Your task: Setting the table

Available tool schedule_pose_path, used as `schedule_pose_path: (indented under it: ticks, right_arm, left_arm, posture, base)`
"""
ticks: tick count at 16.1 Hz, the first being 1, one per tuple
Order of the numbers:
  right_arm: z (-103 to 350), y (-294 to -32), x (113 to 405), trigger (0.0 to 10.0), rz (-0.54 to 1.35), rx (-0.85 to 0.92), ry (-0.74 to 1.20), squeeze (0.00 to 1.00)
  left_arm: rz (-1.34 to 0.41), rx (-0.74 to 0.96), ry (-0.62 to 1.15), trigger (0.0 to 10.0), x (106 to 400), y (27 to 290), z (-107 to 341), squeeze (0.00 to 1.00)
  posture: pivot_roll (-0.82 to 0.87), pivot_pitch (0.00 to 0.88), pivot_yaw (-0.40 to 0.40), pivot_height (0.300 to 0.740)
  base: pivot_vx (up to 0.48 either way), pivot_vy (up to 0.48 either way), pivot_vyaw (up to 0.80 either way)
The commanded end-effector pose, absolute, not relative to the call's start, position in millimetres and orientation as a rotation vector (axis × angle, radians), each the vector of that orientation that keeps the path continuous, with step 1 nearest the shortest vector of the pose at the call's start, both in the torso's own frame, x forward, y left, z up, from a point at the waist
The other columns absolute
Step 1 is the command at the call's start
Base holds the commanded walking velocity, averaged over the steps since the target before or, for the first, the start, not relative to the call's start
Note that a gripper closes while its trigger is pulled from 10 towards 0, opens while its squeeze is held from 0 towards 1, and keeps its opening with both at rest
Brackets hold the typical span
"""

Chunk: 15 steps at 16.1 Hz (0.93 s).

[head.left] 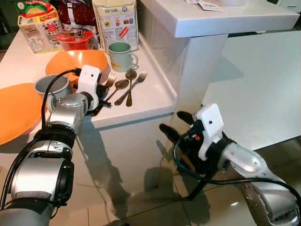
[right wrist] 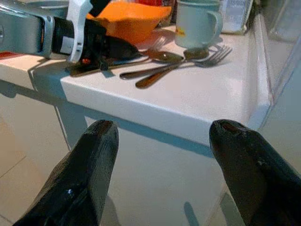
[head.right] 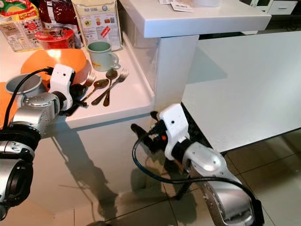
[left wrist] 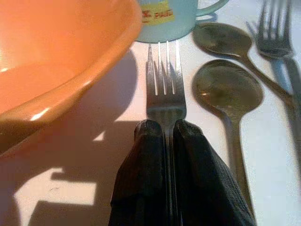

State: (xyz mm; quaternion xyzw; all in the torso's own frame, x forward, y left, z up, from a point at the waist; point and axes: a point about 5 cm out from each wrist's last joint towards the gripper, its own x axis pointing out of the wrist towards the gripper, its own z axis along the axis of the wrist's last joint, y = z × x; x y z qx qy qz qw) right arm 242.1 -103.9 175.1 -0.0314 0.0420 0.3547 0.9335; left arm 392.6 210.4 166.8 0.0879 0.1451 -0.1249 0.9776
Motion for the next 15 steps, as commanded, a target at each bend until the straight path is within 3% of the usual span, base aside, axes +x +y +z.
schedule_pose_path:
  ticks: [1,9,15]
  right_arm:
    - [174,-103,244,10.0,0.730,-0.068,0.081,0.00]
    - [180,-92,262,10.0,0.741,-0.054,0.019,0.00]
    - [187,-94,269,10.0,0.686,0.030,-0.037,0.00]
  left_arm:
    - [-0.286,0.172,0.258,0.0,395,205,176,0.00]
    - [-0.377,0.117,0.133,0.0,388,197,210,0.00]
    - [-0.477,-0.248,-0.001,0.0,356,184,236,0.00]
  posture:
    - [-0.09,0.000,0.016,0.740]
    - [-0.02,0.000,0.006,0.740]
    - [0.02,0.000,0.014,0.740]
  base:
    - [0.000,0.000,0.00]
    - [0.000,0.000,0.00]
    - [0.000,0.000,0.00]
